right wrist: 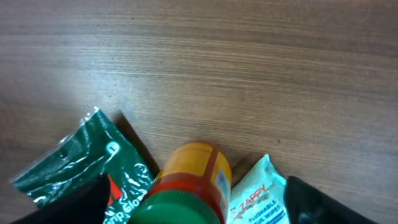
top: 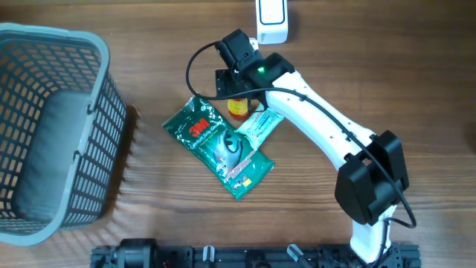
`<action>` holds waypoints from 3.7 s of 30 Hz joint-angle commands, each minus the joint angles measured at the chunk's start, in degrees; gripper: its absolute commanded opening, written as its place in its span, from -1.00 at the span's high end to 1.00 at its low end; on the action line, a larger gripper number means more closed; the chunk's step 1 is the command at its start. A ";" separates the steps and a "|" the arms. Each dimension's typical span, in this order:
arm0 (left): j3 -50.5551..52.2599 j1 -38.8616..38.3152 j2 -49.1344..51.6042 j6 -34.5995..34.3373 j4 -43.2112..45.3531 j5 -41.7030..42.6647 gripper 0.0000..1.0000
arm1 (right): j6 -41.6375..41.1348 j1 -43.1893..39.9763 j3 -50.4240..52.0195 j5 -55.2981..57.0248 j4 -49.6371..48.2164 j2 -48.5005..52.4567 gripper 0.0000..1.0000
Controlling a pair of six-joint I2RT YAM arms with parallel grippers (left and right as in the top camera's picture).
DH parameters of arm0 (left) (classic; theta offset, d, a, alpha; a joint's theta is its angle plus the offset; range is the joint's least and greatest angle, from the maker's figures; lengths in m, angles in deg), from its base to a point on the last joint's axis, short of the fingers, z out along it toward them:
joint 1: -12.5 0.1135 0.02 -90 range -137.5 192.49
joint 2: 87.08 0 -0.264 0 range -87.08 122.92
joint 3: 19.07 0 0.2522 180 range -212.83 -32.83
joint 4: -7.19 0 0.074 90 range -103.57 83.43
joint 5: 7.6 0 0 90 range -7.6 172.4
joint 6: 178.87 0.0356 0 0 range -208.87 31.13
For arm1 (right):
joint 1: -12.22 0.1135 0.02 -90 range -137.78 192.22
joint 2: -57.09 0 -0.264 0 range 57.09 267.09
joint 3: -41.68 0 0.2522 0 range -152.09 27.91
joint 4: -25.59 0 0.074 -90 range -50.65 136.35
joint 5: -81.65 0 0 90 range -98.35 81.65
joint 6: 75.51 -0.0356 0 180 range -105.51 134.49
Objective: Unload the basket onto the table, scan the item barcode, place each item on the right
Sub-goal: 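Reach right gripper down and grasp the red-capped sauce bottle, then lift bottle and set it down to the right of the wipes, then regrasp the sauce bottle with right gripper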
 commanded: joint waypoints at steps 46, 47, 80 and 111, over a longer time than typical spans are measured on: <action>0.00 -0.15 -0.17 0.31 0.13 -0.13 -1.00 | -79.80 -18.45 19.65 17.77 22.21 -18.01 0.14; 0.00 -0.15 -0.17 0.31 0.13 -0.13 -1.00 | -79.84 -18.45 19.65 16.79 22.16 -18.03 0.14; 0.00 -0.15 -0.17 0.31 0.13 -0.13 -1.00 | -16.04 -49.03 3.91 -28.57 28.02 -17.35 -0.99; 0.00 -0.15 -0.17 0.31 0.13 -0.13 -1.00 | 8.61 -46.42 14.01 -53.07 36.13 15.04 -0.99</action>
